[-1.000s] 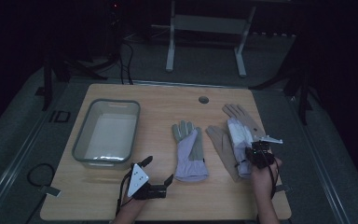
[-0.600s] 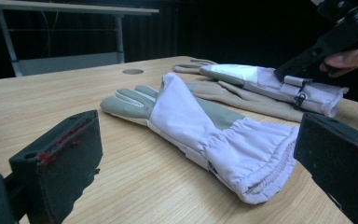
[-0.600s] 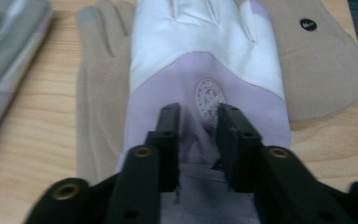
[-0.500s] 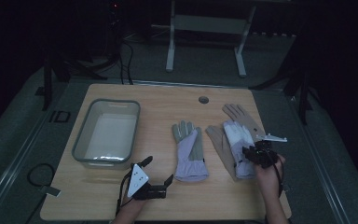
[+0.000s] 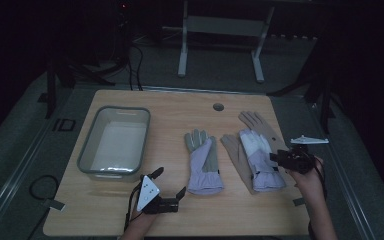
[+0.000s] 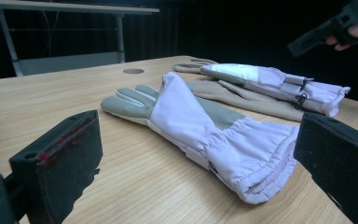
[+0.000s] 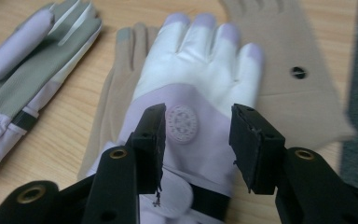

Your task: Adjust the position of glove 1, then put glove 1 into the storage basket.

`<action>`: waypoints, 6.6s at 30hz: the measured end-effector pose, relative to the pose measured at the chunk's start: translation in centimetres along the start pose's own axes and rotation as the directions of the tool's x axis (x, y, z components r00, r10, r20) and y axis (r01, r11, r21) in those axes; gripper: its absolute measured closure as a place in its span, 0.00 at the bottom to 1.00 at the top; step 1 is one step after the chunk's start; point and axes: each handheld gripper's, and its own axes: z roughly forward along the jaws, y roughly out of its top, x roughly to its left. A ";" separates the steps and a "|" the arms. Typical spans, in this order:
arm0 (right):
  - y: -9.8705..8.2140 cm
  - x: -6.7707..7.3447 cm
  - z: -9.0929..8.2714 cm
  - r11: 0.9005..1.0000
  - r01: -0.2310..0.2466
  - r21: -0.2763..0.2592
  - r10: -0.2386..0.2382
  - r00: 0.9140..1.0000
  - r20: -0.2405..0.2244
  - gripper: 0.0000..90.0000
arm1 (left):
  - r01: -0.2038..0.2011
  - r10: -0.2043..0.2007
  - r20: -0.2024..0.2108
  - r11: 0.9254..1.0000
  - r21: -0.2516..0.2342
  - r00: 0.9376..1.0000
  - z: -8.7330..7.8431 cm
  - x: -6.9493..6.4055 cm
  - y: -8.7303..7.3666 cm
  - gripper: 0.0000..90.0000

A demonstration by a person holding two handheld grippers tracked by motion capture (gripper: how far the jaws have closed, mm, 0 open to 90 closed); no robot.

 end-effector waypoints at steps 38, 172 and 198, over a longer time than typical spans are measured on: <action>-0.9 2.1 2.6 0.997 -0.005 0.071 0.001 0.999 0.053 0.89 | 0.005 -0.005 -0.003 1.000 -0.003 1.000 0.0 0.0 0.0 0.01; 0.3 12.2 11.0 0.993 -0.088 0.079 0.110 0.931 -0.349 0.45 | 0.270 -0.289 -0.057 0.783 0.560 0.956 7.9 0.1 2.6 0.28; 0.9 13.8 11.1 0.992 -0.001 0.124 0.041 0.947 -0.318 0.86 | 0.202 -0.310 0.074 0.764 0.613 0.948 8.6 0.8 3.2 0.78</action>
